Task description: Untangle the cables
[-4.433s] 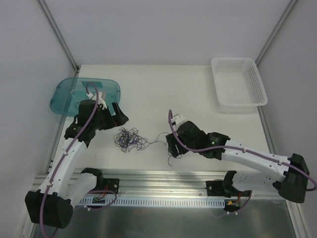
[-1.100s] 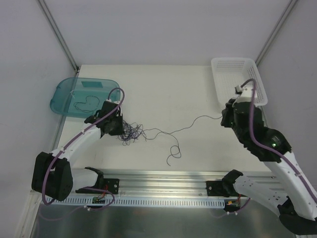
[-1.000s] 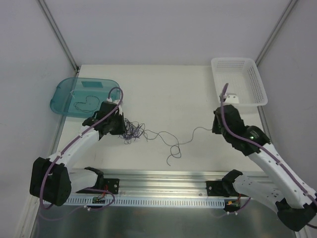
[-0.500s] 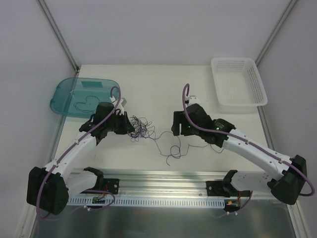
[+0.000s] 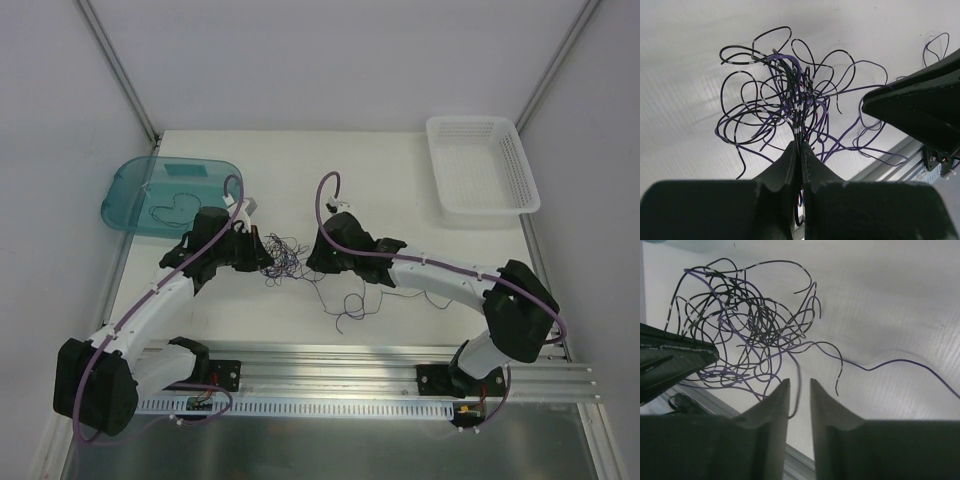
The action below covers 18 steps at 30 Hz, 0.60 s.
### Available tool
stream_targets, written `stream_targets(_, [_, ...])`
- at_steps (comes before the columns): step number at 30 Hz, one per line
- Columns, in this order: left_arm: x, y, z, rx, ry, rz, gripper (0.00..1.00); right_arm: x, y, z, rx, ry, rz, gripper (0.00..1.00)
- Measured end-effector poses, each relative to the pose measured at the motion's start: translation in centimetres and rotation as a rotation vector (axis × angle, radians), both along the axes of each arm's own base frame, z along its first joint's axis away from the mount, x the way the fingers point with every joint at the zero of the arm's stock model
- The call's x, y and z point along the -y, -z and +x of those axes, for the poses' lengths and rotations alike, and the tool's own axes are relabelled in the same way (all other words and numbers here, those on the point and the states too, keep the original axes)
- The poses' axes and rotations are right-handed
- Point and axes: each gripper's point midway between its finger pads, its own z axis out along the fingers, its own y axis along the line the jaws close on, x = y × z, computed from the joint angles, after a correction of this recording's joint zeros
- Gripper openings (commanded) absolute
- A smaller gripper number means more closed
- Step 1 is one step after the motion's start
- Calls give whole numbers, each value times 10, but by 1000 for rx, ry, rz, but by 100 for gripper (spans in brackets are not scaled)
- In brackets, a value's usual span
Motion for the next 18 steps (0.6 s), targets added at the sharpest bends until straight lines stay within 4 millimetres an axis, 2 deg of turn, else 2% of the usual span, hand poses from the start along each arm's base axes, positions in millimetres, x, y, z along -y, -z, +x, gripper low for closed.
stream_targets(1, [0,0,0,2,0,0,0,-1,1,0,-8,2,6,6])
stream_targets(2, [-1,-1,1,8,-4,1,0,-2,1,-1,-12,6,10,1])
stream_targets(6, [-6,2,3,12,-35,24,0,4,-7,0,8,19,7,1])
stream_targets(9, [-16,7,8,15,-83,68,0,23,-25,3,63,44,-16,1])
stream_targets(11, [-24,9,11,19,-125,105,0,47,-41,9,103,90,-24,1])
stream_targets(15, [-41,11,13,33,-200,168,0,115,-69,25,181,244,-45,1])
stream_targets(18, [-51,13,14,33,-246,211,0,160,-89,24,239,330,-69,1])
